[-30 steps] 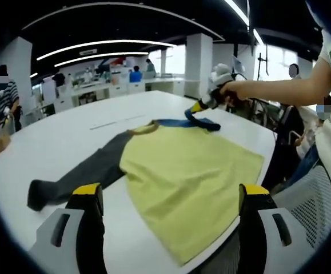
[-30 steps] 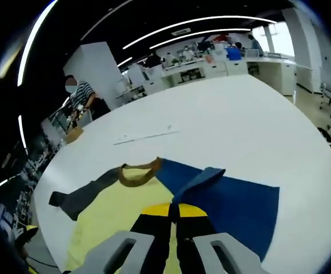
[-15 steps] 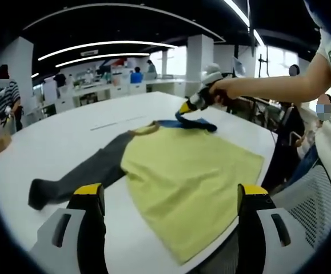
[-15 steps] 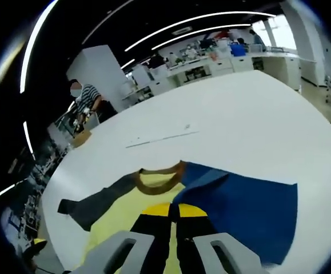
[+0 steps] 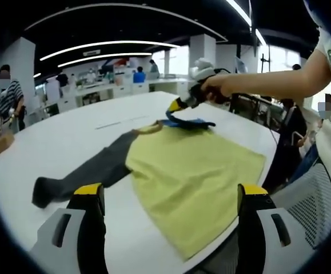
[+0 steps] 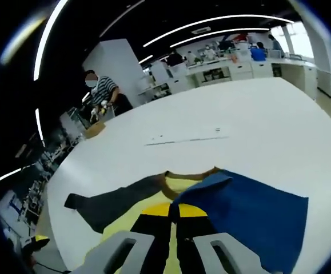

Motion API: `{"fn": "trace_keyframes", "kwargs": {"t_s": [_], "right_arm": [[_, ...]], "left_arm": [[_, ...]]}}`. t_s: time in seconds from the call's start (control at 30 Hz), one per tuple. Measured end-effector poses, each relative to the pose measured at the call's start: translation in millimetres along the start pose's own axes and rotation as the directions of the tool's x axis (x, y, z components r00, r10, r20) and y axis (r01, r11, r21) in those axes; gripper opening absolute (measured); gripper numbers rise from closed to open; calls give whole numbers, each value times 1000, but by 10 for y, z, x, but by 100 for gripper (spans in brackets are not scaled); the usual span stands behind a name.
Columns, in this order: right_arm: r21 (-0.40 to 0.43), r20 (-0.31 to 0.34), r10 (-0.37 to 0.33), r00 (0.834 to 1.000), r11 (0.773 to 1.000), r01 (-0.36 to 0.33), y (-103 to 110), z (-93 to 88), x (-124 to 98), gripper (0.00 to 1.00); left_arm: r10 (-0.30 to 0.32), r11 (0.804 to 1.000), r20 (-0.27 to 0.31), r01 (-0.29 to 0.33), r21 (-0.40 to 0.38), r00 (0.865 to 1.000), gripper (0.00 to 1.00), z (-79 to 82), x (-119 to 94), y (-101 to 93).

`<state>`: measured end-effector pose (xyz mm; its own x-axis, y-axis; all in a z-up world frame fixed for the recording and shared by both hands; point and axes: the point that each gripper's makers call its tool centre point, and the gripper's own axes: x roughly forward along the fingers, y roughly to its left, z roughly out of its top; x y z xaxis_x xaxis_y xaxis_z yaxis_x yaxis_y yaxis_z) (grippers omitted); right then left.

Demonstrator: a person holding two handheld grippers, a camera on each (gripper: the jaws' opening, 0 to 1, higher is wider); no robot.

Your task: Fold the garment on the visible template until the final outline fits inside the template.

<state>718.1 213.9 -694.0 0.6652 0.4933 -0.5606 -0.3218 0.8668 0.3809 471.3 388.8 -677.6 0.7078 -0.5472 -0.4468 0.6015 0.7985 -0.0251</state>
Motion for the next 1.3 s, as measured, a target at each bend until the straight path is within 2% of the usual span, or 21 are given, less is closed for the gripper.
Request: {"fn": "trace_keyframes", "kwargs": {"t_s": [0.3, 0.57, 0.93, 1.07, 1.17, 1.3], "right_arm": [[-55, -23, 63, 998, 996, -64, 298, -5, 98, 0], [-111, -63, 123, 990, 985, -129, 577, -164, 136, 0], [-190, -127, 181, 975, 961, -203, 858, -461, 157, 0], [-252, -171, 191, 967, 940, -230, 938, -645, 167, 0], [-236, -185, 209, 960, 939, -250, 1013, -764, 177, 0], [-274, -214, 210, 954, 924, -265, 1056, -911, 204, 0]], "left_arm": [[16, 1000, 0, -16, -3, 1000, 93, -17, -39, 49], [21, 1000, 0, -21, -9, 1000, 93, -36, -47, 51], [45, 999, 9, -44, -15, 999, 94, -45, -61, 103], [49, 999, 11, -49, -16, 999, 94, -52, -64, 108], [47, 999, 28, -46, -22, 999, 95, -30, -62, 105], [49, 999, 42, -48, -22, 998, 95, -6, -69, 108]]}}
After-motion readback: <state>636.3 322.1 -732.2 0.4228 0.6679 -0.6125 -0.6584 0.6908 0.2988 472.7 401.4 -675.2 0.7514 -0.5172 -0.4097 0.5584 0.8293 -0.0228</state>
